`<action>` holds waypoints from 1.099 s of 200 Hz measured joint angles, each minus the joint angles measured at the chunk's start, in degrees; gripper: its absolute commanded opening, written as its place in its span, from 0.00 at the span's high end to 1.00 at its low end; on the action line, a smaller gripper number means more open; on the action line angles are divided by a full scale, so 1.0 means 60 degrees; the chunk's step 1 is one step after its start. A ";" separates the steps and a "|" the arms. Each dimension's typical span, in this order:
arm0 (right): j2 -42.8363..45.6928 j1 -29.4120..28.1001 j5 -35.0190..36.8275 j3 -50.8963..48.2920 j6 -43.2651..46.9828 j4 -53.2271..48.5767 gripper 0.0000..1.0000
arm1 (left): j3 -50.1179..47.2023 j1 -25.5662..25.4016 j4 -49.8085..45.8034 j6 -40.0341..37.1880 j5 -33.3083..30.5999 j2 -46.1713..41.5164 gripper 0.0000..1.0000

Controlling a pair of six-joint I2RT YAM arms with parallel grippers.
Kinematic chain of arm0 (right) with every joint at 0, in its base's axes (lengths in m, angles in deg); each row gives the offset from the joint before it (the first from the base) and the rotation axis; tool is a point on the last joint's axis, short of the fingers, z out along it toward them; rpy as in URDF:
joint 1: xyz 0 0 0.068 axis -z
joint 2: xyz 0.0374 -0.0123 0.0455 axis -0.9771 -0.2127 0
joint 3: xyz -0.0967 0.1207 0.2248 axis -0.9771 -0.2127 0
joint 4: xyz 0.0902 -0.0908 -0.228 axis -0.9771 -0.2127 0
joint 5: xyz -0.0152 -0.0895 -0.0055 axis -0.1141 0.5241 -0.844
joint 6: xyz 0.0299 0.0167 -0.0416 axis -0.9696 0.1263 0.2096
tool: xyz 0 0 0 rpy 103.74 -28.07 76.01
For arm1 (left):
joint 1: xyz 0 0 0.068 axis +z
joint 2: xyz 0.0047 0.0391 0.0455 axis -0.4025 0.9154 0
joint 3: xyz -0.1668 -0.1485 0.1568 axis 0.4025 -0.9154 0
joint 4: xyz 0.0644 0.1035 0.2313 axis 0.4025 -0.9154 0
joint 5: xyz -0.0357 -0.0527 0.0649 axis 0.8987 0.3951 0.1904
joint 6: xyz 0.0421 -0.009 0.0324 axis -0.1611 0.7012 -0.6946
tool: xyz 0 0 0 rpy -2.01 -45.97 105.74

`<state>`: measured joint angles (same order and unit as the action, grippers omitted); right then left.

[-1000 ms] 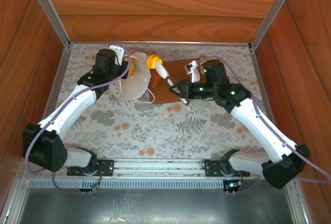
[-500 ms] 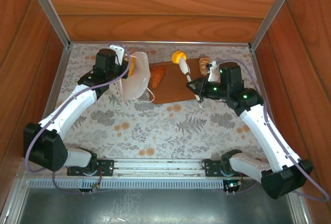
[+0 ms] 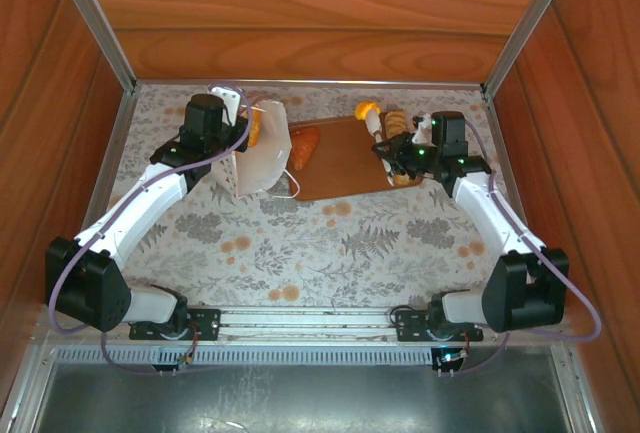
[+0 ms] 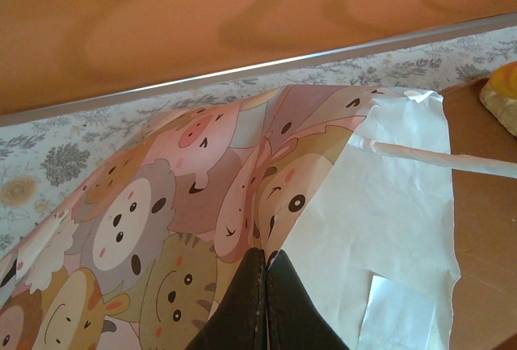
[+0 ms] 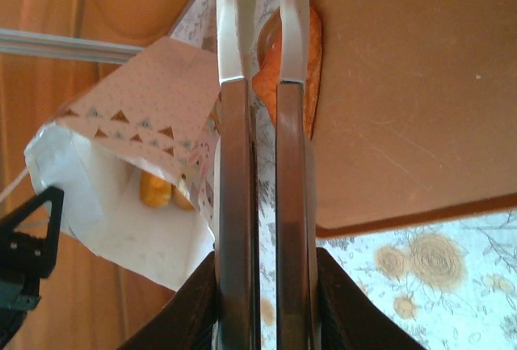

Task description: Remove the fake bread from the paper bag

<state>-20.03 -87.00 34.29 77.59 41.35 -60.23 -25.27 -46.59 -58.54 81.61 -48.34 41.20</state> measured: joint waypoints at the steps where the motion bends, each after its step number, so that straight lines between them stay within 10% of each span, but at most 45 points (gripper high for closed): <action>1: -0.0018 0.0015 -0.0018 -0.0004 -0.0015 0.0025 0.73 | 0.0000 0.0000 -0.0004 0.0000 0.0004 0.0000 1.00; 220: -0.2506 0.0911 -0.0645 -0.0149 -0.1067 0.2218 0.72 | -0.0040 0.0000 0.0004 -0.0011 0.0091 -0.0011 1.00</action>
<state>-35.07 -81.53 30.43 76.69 34.94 -46.92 -25.52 -46.59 -58.51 81.55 -47.80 41.13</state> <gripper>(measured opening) 0.284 0.050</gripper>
